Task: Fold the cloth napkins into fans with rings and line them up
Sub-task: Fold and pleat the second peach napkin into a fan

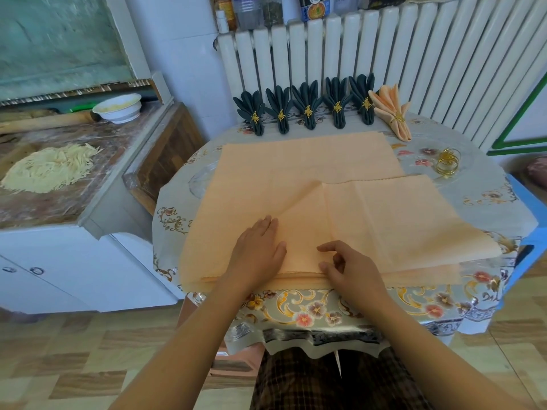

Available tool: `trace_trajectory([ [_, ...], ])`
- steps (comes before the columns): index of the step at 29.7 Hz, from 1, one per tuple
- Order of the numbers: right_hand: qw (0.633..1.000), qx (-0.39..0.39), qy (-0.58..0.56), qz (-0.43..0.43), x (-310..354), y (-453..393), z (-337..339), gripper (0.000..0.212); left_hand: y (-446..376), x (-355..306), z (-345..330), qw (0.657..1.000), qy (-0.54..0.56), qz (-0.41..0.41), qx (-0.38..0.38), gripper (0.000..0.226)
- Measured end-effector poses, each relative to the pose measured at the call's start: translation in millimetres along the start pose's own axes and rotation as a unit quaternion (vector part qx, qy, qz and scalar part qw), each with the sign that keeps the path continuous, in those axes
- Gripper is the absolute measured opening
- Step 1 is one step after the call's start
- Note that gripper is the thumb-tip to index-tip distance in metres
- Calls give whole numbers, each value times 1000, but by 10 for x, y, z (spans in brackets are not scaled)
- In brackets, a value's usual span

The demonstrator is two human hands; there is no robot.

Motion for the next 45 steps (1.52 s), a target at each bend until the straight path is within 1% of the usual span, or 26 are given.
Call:
trace_trajectory([
  [6,1000,0,3,5,13,8,10,19,-12,59,-178,998,-35,-4,43,66],
  [13,1000,1,28,10,25,15,-10,11,-3,80,-252,998,-57,-10,39,66],
  [18,999,1,34,9,23,15,-21,11,-43,27,-171,998,-47,8,51,67],
  [20,999,-2,36,8,19,22,-16,11,-41,-3,-174,998,-38,7,47,65],
  [24,999,6,42,6,36,26,-40,10,-11,27,-285,998,-54,2,33,64],
  [26,997,21,68,-1,76,9,-37,11,-23,24,-304,998,-61,-3,30,64],
  [27,994,33,104,-6,106,-9,-22,14,-27,20,-310,997,-65,-6,29,64],
  [29,978,50,202,5,173,-84,15,30,-27,7,-315,997,-70,-9,28,65],
  [30,971,51,232,26,218,-153,20,39,-23,10,-319,997,-71,-8,29,64],
  [32,969,60,230,70,312,-334,-36,48,-15,10,-340,997,-74,-7,30,64],
  [36,971,132,163,116,327,-827,-390,43,-24,24,-366,997,-69,-7,24,69],
  [37,968,159,158,114,269,-927,-466,43,-25,26,-368,998,-66,-6,19,74],
  [39,957,203,186,94,82,-1091,-535,45,-31,30,-357,998,-64,-5,15,83],
  [42,934,218,274,69,-234,-1268,-439,49,-27,17,-336,998,-55,-1,20,85],
  [45,926,215,307,36,-444,-1414,-305,53,-15,9,-329,998,-60,-5,22,83],
])
Point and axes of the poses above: each hand's wrist, its own y-axis away from the middle knuckle, its own z-axis out of the back of the hand, x = y × z, the point moved 5 cm from there along -y, towards the middle knuckle, and after that the axes turned 13 degrees about z, right-handed, at the moved point
